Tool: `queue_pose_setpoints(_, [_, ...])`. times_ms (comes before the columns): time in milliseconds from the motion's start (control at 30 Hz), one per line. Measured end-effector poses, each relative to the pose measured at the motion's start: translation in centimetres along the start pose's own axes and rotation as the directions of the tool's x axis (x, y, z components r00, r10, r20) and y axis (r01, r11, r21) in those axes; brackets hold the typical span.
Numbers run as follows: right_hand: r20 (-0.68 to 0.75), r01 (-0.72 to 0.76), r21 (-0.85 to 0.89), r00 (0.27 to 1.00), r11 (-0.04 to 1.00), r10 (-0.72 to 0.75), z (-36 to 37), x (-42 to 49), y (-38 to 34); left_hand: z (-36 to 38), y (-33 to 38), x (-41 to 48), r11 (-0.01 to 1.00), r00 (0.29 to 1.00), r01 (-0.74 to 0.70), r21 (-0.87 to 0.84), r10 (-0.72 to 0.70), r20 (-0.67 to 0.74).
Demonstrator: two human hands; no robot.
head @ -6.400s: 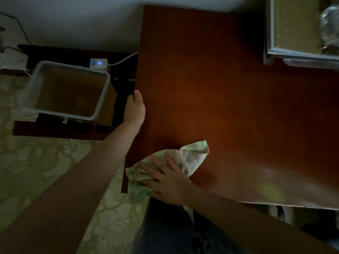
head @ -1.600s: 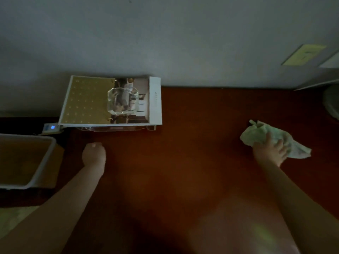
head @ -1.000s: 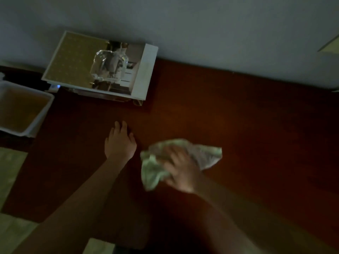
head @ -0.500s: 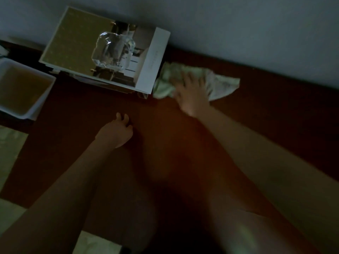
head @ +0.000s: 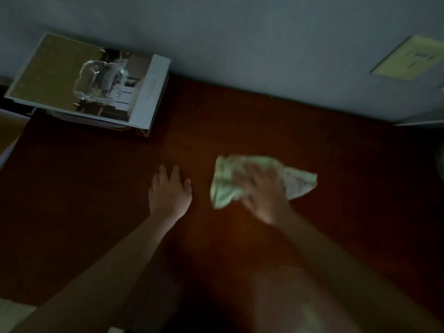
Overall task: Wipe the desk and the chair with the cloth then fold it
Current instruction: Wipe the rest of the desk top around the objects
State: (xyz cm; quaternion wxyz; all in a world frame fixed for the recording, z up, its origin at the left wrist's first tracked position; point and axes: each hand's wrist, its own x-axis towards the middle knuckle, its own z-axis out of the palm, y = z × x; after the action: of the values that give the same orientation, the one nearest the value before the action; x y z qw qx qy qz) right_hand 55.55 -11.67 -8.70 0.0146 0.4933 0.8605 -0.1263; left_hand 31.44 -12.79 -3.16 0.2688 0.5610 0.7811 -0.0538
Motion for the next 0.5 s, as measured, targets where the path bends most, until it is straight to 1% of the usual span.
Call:
queue_pose_setpoints(67, [-0.046,-0.211,-0.017,0.976,0.977,0.21,-2.5,4.9,5.4,0.5,2.2,0.5,0.988,0.989,-0.143,0.059,0.14,0.056])
queue_pose_setpoints(100, [-0.071,-0.295,-0.016,0.953,0.955,0.293,-3.6,7.0,7.5,0.4,3.2,0.8,0.977,0.979,-0.189,0.097,0.181,0.09])
queue_pose_setpoints(167, [-0.086,-0.387,0.016,0.918,0.922,0.387,-5.0,10.4,10.6,0.2,4.5,1.4,0.955,0.966,-0.235,0.178,0.209,0.153])
queue_pose_setpoints(267, [-0.075,-0.419,0.063,0.903,0.906,0.423,-6.0,12.9,12.4,-0.3,5.3,2.0,0.922,0.96,-0.264,0.283,0.222,0.172])
queue_pose_setpoints(333, [-0.061,-0.414,0.08,0.906,0.907,0.419,-5.6,12.6,12.0,-0.5,5.4,2.3,0.911,0.958,-0.269,0.314,0.219,0.186])
queue_pose_setpoints(433, [-0.055,-0.373,0.07,0.925,0.925,0.376,-4.4,8.7,8.8,-0.7,5.8,2.5,0.916,0.96,-0.255,0.308,0.201,0.195])
queue_pose_setpoints(500, [-0.035,-0.323,0.065,0.945,0.944,0.326,-3.0,3.9,5.0,-0.9,5.9,2.4,0.918,0.961,-0.25,0.309,0.195,0.198])
